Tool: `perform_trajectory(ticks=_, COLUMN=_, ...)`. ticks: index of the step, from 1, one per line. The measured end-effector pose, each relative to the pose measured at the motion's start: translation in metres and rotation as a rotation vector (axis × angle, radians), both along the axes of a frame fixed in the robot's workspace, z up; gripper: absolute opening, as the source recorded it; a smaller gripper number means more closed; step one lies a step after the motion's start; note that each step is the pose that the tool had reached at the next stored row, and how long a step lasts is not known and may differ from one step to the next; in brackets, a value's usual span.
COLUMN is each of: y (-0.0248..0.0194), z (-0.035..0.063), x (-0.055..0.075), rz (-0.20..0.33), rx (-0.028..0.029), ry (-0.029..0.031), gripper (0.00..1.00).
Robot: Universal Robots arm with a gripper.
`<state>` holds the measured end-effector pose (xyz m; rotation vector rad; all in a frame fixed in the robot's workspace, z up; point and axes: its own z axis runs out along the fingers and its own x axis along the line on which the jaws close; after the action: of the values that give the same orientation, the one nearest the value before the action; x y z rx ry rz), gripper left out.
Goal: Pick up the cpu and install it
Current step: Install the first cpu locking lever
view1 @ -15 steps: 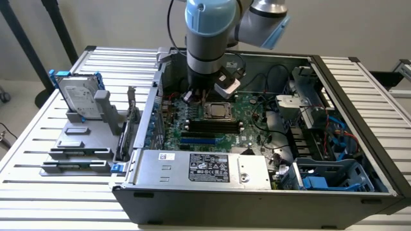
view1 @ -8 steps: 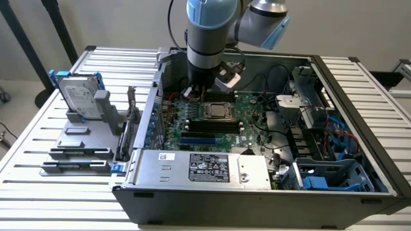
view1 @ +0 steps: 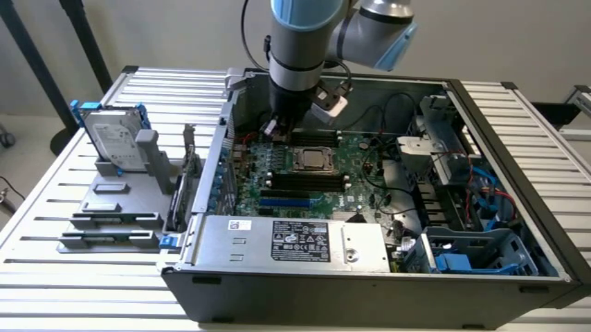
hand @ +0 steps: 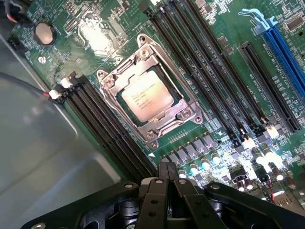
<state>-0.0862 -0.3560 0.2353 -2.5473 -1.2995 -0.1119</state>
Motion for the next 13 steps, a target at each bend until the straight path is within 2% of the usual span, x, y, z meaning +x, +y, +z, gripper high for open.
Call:
perform_trajectory(ticks=6, y=0.0013, z=0.0005, x=-0.0001, rz=0.079, rx=-0.0026, ry=-0.0004, gripper=0.11)
perform_trajectory(ticks=8, y=0.0018, z=0.0005, x=0.0, rz=0.102, rx=-0.004, ry=-0.0024, gripper=0.11)
perform_trajectory(ticks=10, y=0.0027, z=0.0005, x=0.0, rz=0.12, rx=-0.0074, ry=-0.0091, gripper=0.11)
perform_trajectory(ticks=13, y=0.0043, z=0.0005, x=-0.0001, rz=0.141, rx=-0.0197, ry=-0.0229, gripper=0.11)
